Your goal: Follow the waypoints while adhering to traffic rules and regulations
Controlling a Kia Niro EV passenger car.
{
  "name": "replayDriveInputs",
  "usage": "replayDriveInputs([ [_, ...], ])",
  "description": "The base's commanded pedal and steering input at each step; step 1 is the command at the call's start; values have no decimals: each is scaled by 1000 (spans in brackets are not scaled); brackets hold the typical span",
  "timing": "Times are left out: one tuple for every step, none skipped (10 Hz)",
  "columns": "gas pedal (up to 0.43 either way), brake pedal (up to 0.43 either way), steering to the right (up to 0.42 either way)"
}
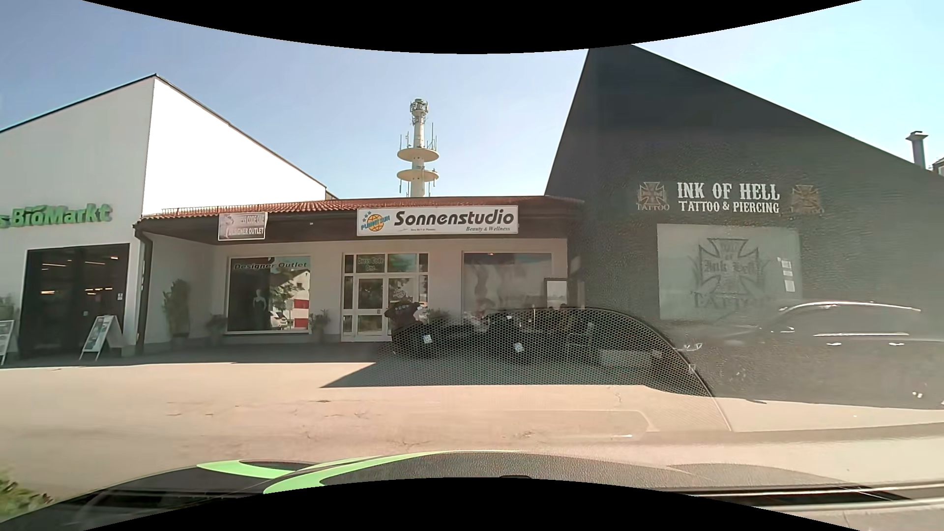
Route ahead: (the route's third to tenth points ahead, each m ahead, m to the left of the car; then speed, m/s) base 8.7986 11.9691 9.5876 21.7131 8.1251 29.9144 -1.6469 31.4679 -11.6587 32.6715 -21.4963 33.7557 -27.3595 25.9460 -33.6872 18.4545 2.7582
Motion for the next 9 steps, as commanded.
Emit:
replayDriveInputs([
  [0,49,-71],
  [0,0,-92],
  [0,0,-123],
  [39,0,-155],
  [47,0,-186],
  [79,0,-224],
  [118,0,-260],
  [130,0,-305],
  [130,0,-339],
])
